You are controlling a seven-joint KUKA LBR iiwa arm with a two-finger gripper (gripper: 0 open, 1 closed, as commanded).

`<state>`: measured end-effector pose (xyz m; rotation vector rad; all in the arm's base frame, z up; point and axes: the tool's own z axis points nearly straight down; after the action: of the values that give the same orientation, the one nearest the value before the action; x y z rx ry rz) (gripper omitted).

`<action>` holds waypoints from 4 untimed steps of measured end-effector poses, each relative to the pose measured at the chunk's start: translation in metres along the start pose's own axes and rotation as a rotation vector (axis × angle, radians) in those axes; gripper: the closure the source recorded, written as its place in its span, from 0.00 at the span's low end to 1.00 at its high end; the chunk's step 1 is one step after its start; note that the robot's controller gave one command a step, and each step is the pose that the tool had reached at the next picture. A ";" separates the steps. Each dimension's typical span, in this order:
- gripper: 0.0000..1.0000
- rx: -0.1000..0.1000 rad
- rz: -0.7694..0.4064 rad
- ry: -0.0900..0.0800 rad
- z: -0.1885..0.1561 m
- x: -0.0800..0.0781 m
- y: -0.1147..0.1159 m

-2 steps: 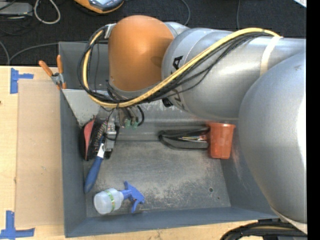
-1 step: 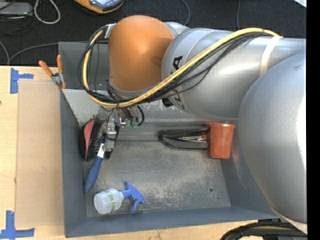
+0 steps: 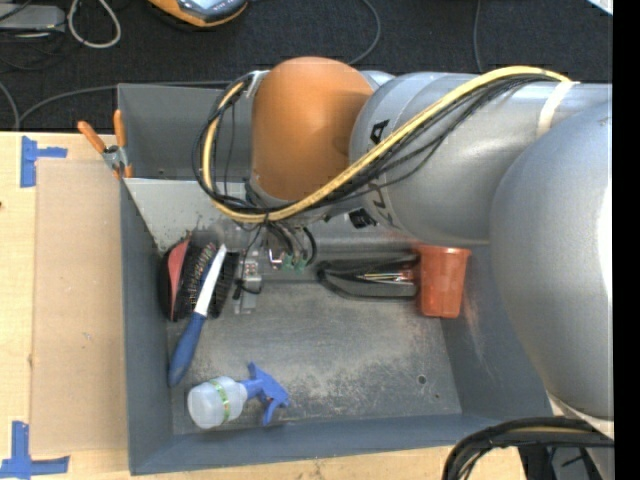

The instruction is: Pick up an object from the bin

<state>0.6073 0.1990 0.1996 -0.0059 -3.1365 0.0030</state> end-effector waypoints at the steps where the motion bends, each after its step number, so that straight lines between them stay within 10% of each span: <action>1: 0.00 -0.003 -0.040 -0.003 0.039 0.011 -0.013; 2: 0.00 -0.005 0.207 -0.005 0.044 0.059 -0.035; 3: 0.00 -0.001 0.123 0.003 0.087 0.079 -0.047; 4: 0.00 0.002 0.255 0.001 0.108 0.103 0.000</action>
Offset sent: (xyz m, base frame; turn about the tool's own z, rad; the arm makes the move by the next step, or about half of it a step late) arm -0.0684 -0.0380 -0.0440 0.2538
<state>0.5034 0.1993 0.0920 -0.4051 -3.1093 0.0073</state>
